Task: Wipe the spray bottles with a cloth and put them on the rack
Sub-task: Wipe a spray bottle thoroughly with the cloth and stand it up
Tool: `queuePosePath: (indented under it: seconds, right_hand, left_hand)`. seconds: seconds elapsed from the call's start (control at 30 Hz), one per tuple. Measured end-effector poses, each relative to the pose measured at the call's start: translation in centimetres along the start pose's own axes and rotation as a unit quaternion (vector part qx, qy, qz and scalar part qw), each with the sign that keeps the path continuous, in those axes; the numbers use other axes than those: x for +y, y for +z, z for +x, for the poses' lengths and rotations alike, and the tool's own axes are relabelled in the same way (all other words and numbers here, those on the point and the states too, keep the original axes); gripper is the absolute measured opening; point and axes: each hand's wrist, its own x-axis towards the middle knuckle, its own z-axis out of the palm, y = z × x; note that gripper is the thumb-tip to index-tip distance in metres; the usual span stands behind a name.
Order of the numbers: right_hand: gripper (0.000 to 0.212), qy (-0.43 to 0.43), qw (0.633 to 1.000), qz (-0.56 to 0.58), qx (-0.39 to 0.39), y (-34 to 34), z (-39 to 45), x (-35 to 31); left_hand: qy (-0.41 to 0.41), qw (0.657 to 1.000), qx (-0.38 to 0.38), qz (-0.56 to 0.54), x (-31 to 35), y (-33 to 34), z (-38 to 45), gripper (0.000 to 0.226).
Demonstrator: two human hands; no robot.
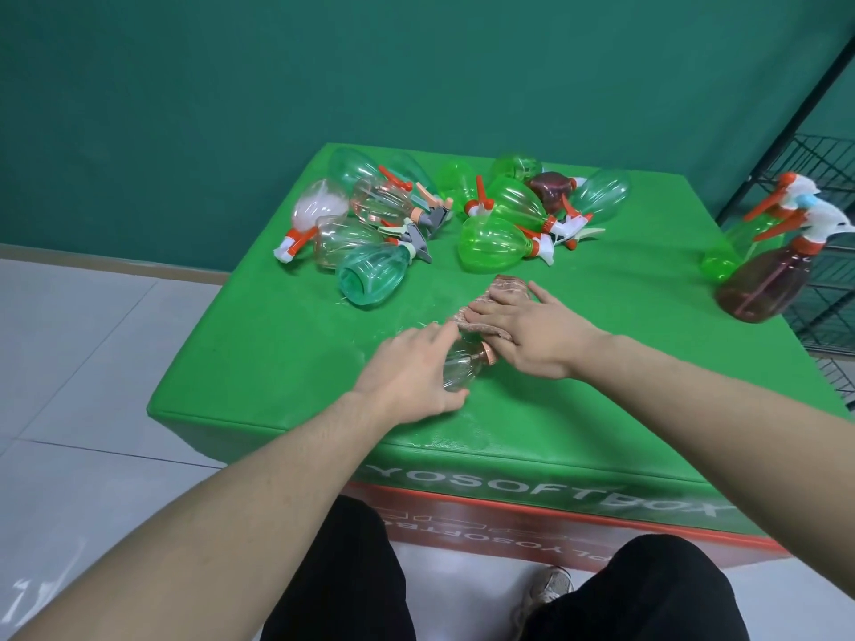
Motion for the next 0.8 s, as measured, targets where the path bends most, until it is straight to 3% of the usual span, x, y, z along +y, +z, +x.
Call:
queuePosePath:
  seconds: [0.13, 0.43, 0.63, 0.8]
  right_hand:
    - [0.05, 0.012, 0.999, 0.034, 0.006, -0.2, -0.1, -0.3]
    - [0.05, 0.077, 0.996, -0.008, -0.049, -2.3, -4.0, 0.1]
    - [0.05, 0.064, 0.994, -0.037, -0.079, -2.0, -2.3, -1.4]
    - [0.048, 0.054, 0.996, -0.037, -0.064, -1.8, -1.4, -1.1]
  left_hand:
    - [-0.009, 1.0, -0.008, -0.005, 0.0, -0.2, -0.1, 0.061]
    - [0.014, 0.999, 0.011, 0.028, 0.4, 0.3, -0.5, 0.06]
    - [0.054, 0.994, 0.012, 0.098, 0.9, 1.3, -1.0, 0.061]
    - [0.034, 0.997, 0.016, 0.074, 0.8, 0.9, -0.8, 0.062]
